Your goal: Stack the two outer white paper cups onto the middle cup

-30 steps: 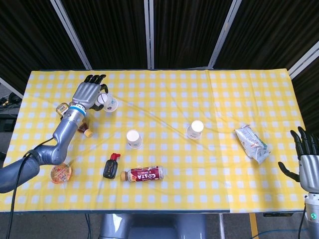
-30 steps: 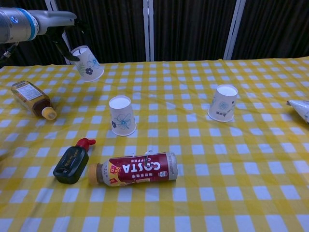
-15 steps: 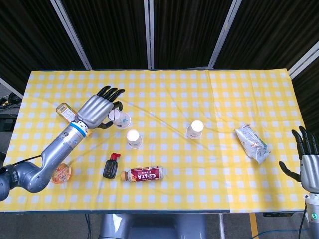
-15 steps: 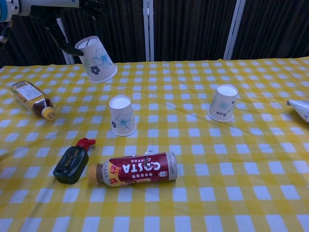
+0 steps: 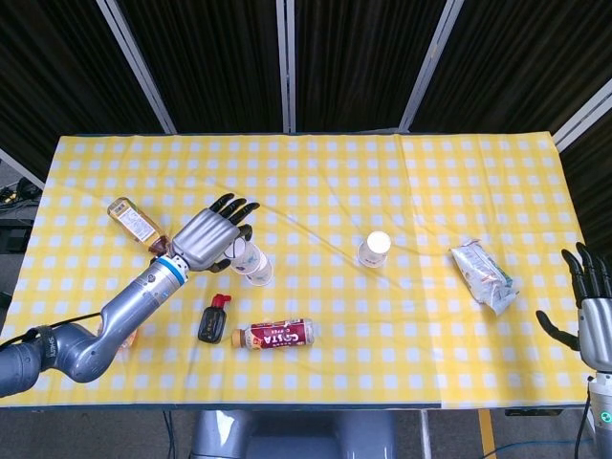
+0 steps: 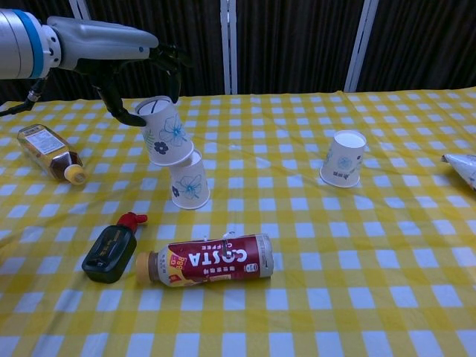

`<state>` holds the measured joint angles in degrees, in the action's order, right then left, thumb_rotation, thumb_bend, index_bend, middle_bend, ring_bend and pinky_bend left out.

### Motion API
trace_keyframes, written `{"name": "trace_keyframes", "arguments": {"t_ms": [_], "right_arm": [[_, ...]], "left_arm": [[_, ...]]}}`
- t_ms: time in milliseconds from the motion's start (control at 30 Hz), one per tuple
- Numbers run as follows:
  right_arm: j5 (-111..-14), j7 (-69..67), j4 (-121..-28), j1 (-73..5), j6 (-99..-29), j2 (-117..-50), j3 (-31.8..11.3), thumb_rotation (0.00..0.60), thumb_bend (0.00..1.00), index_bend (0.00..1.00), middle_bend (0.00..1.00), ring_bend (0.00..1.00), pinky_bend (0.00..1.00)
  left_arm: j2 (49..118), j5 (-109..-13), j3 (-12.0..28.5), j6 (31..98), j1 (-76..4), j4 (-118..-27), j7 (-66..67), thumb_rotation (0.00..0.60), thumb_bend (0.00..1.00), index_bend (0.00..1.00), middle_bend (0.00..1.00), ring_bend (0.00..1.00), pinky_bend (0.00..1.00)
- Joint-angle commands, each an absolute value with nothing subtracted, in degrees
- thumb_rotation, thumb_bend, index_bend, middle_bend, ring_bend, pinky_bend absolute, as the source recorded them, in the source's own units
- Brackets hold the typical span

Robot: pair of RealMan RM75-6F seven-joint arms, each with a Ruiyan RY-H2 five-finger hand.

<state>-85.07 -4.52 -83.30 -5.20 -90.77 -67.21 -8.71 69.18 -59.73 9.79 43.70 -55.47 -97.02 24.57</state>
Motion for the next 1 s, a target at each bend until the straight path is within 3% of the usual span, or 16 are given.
{"name": "trace_keyframes", "arguments": {"t_ms": [33,300,400,467,533,633,733,1000], "right_arm": [[-85.0,-4.6,-83.3,-5.2,-90.8,-67.2,-8.8,0.6,0.1,0.06,0.0,0.0,0.0],[-85.0,-4.6,-83.5,-5.1,-90.8,-67.1,-8.8,0.6,0.1,0.06,0.0,0.0,0.0],[-85.1,-4.9,-83.6,-5.1,-90.9,-66.9,-8.8,0.6,0.1,0.06,0.0,0.0,0.0],[-84.9,-5.0,-83.6,-5.0,-90.8,-66.8,-8.7,0.6,0.1,0.06,0.0,0.0,0.0],[-84.7,-5.0,-83.7,-5.0,-90.4,-66.8,-8.7,0.6,0.1,0.06,0.0,0.0,0.0],[-84.4,-4.8,-83.7,-5.1,-89.9,-66.7,-8.7,0.6,0.1,0.06,0.0,0.0,0.0],[-84.3,-4.7,-83.7,-5.2,-89.5,-66.8,-8.5,0.6,0.1,0.06,0.0,0.0,0.0],[-84.1,-3.8,-82.8,-6.1,-87.8,-67.9,-8.3,0.6,0.1,0.07,0.0,0.0,0.0]], "left_arm": [[70.2,-59.0,9.5,43.5,-56.2,-96.3,25.1,0.6,0.32,0.41,0.0,0.0,0.0],[72.4,-57.8,9.0,43.5,-57.2,-95.0,25.4,0.6,0.32,0.38,0.0,0.0,0.0],[73.7,-57.4,8.4,44.0,-57.7,-93.9,26.7,0.6,0.31,0.23,0.0,0.0,0.0],[74.2,-56.6,7.8,44.3,-57.7,-93.7,27.2,0.6,0.22,0.07,0.0,0.0,0.0],[74.1,-56.3,7.8,45.6,-57.2,-94.3,27.1,0.6,0.13,0.0,0.0,0.0,0.0],[73.5,-56.7,7.8,47.8,-55.8,-95.8,25.9,0.6,0.05,0.0,0.0,0.0,0.0],[72.7,-58.2,7.7,50.7,-53.6,-97.4,23.7,0.6,0.04,0.0,0.0,0.0,0.0],[70.9,-71.3,2.0,69.3,-40.1,-100.3,17.9,0.6,0.04,0.0,0.0,0.0,0.0]]}}
